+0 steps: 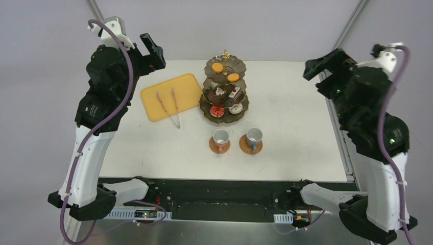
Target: Serve the afternoon tea
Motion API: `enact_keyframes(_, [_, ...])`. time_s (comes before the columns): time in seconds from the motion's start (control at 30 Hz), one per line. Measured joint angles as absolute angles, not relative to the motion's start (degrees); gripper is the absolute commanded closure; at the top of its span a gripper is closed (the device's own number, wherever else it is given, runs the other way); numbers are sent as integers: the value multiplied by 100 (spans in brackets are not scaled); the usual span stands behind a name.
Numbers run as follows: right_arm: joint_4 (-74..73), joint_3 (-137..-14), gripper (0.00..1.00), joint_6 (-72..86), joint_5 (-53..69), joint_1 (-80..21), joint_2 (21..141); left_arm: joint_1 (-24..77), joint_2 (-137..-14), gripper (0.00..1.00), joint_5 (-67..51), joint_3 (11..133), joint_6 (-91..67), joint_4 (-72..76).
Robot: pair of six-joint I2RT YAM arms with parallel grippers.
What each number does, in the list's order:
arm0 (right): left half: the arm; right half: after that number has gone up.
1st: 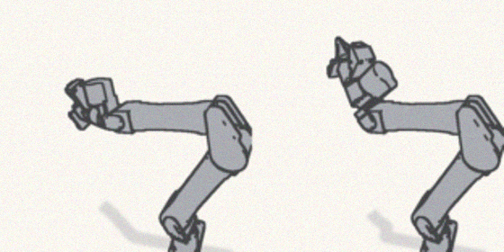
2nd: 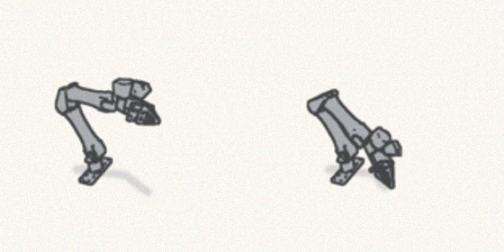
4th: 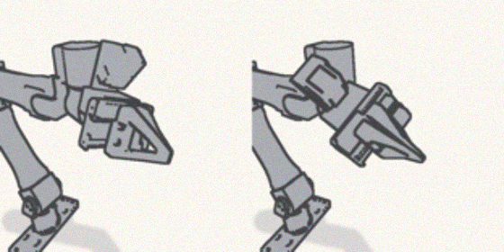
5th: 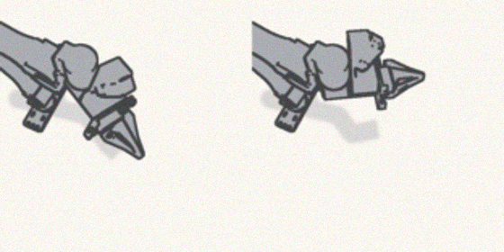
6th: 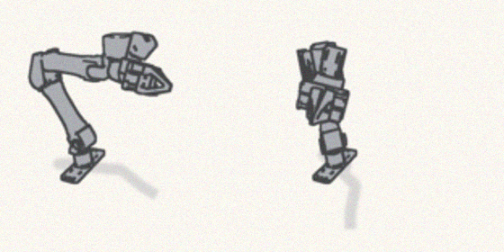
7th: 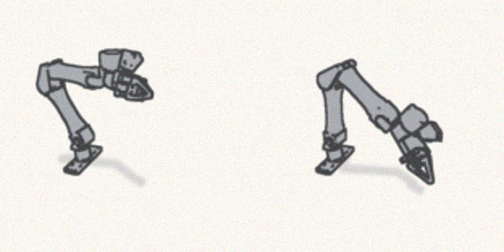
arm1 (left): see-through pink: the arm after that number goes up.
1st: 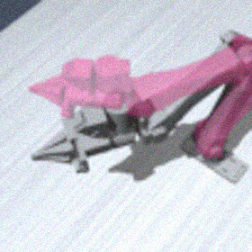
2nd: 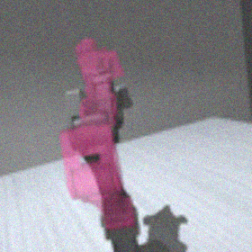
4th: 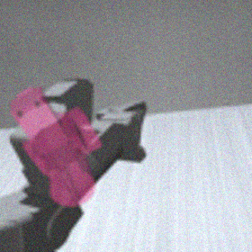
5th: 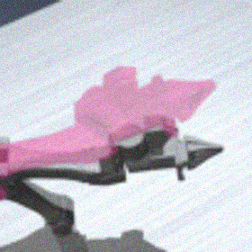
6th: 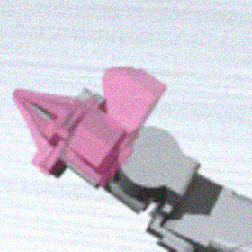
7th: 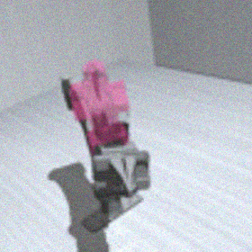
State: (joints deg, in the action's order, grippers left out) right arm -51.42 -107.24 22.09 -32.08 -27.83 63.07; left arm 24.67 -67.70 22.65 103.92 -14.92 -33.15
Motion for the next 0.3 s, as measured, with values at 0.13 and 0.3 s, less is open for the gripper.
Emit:
enact_keyframes(0.13, [-4661,-11128,0,1584,-3487,-2783,6016,2464,-6637,1,2388,10333,-1229,-2687])
enact_keyframes(0.3, [-4185,-11417,0,1092,-3562,-2783,5911,2467,-6608,1,2523,10333,-919,-2244])
